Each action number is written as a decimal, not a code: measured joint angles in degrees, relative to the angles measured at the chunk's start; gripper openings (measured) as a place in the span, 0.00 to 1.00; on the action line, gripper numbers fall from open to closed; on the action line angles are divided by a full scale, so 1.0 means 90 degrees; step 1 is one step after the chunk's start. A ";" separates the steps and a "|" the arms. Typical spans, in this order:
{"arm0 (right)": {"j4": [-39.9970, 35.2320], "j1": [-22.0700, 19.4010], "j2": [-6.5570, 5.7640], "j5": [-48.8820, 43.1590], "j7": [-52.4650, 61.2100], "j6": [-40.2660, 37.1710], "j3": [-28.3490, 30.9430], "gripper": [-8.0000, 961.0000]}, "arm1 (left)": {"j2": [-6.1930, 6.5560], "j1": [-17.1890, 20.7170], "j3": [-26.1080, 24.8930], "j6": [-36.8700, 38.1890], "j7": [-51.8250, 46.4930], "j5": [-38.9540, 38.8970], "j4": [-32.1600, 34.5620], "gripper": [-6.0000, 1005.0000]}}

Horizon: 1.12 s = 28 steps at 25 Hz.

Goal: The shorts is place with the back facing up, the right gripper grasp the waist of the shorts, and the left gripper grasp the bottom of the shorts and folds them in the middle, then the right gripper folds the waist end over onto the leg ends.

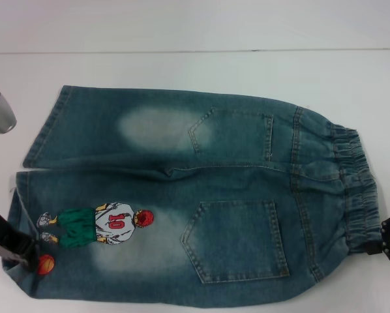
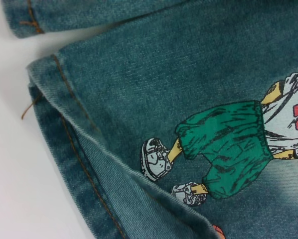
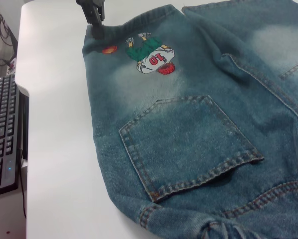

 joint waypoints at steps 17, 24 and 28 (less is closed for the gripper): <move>-0.0268 -0.0029 -0.0242 0.1002 0.0332 -0.0640 0.0803 0.10 | -0.0206 -0.0046 -0.1512 -0.0391 0.1127 -0.0973 0.0791 0.03; -0.0487 0.0056 -0.0128 0.1661 0.0929 -0.0119 0.0832 0.10 | -0.0229 -0.0010 -0.1615 -0.1068 0.1550 -0.1365 0.0724 0.03; -0.0479 0.0120 -0.0123 0.2045 0.1044 0.0152 0.0858 0.11 | -0.0276 0.0019 -0.1618 -0.1582 0.1667 -0.1498 0.0685 0.03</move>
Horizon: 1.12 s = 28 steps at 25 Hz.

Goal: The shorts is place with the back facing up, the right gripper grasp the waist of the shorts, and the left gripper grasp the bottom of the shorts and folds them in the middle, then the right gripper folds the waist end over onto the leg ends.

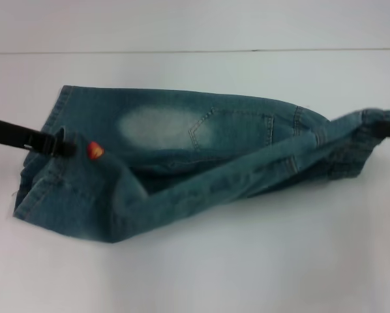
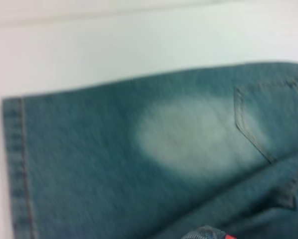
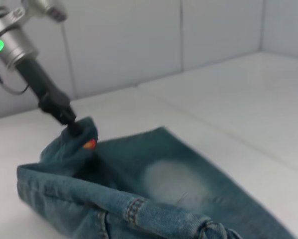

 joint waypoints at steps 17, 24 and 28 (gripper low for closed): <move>0.0347 0.0063 -0.0085 0.0270 0.0129 0.1451 0.0038 0.13 | -0.0041 -0.0036 -0.0169 -0.1365 -0.0093 -0.0050 -0.0033 0.03; 0.0960 0.0260 -0.0277 0.0428 0.0180 0.2073 0.0054 0.13 | -0.0150 -0.0026 -0.0143 -0.1692 -0.0100 -0.0085 -0.0058 0.03; 0.1065 0.0373 -0.0265 0.0414 0.0194 0.2205 0.0035 0.14 | -0.0175 -0.0061 -0.0114 -0.1862 -0.0100 -0.0086 -0.0175 0.03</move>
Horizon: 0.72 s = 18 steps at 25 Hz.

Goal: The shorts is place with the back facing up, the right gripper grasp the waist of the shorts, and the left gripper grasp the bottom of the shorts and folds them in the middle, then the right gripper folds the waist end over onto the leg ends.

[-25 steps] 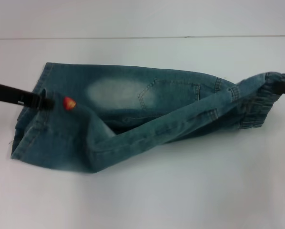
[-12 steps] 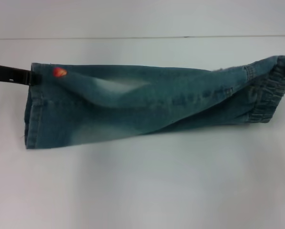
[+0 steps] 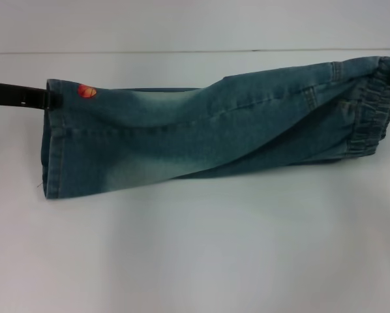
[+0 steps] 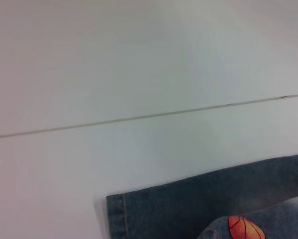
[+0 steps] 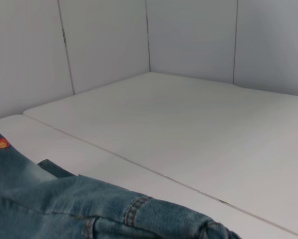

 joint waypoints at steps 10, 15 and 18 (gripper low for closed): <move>0.0363 0.0234 0.0080 -0.0014 0.0187 0.0775 -0.0464 0.15 | 0.0001 -0.0028 0.0035 -0.0513 0.0053 0.0001 -0.0139 0.03; 0.0533 0.0367 0.0081 -0.0010 0.0187 0.1081 -0.0552 0.15 | 0.0032 -0.0115 0.0182 -0.0928 0.0070 0.0015 -0.0372 0.03; 0.0564 0.0430 0.0082 -0.0001 0.0232 0.1199 -0.0588 0.16 | 0.0055 -0.0161 0.0195 -0.1022 0.0072 0.0038 -0.0473 0.03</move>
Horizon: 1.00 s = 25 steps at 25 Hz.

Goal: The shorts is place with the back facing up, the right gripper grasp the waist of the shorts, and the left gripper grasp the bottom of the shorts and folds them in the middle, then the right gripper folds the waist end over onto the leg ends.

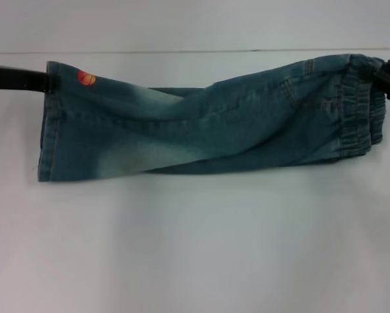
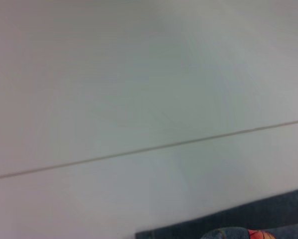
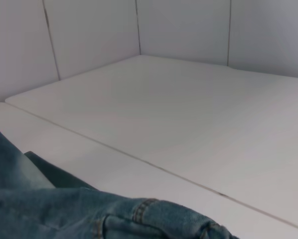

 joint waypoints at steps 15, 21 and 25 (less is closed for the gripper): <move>0.0174 0.0168 -0.0010 -0.0024 0.0158 0.0310 -0.0518 0.17 | 0.0331 -0.0339 0.0114 -0.0384 0.0029 0.0033 -0.0622 0.05; 0.0147 0.0239 0.0021 -0.0028 0.0379 0.0560 -0.0912 0.18 | 0.0338 -0.0335 0.0139 -0.0440 -0.0007 0.0093 -0.0648 0.11; 0.0097 0.0251 0.0028 -0.0029 0.0618 0.0731 -0.1120 0.33 | 0.0331 -0.0356 0.0139 -0.0349 -0.0027 0.0181 -0.0658 0.19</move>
